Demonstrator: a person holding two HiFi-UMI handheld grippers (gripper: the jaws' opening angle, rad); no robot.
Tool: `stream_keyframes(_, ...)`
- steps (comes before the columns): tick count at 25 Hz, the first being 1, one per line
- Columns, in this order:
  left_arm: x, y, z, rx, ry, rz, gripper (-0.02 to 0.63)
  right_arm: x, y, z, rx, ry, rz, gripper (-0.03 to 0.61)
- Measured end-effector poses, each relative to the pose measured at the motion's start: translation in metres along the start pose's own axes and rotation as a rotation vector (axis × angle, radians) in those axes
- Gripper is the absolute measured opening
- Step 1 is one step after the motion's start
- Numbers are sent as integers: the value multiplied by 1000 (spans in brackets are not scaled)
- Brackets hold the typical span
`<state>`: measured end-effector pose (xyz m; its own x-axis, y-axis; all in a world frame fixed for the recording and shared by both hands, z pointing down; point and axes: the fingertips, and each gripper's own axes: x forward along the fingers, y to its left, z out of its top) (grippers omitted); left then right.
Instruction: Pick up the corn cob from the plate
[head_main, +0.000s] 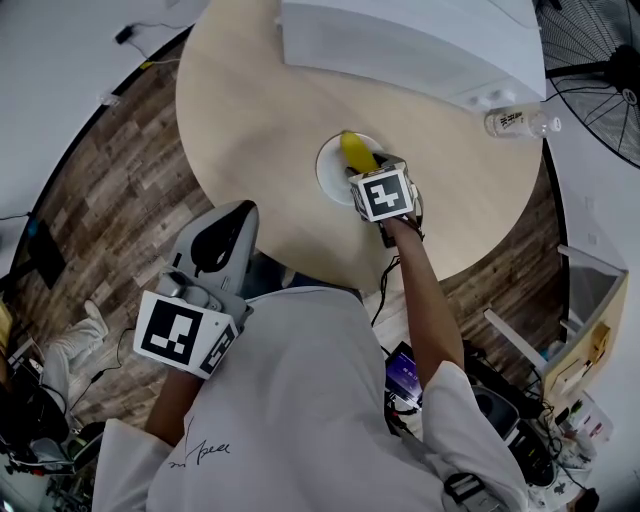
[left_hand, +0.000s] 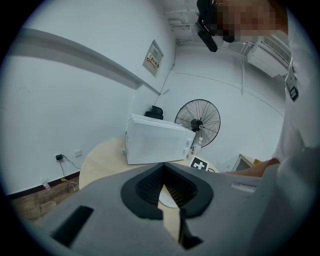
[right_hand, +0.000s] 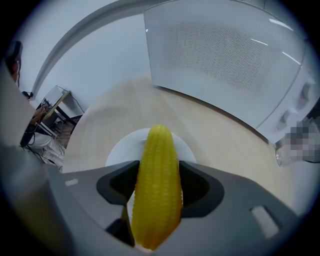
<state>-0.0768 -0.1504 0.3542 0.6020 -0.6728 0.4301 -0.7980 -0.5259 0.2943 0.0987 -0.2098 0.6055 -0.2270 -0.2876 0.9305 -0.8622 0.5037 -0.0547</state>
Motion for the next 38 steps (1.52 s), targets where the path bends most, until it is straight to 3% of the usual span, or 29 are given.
stream_keyframes(38,-14,-12,9,47,-37,-62,-8,-39,2,7,117,-119,-19,262)
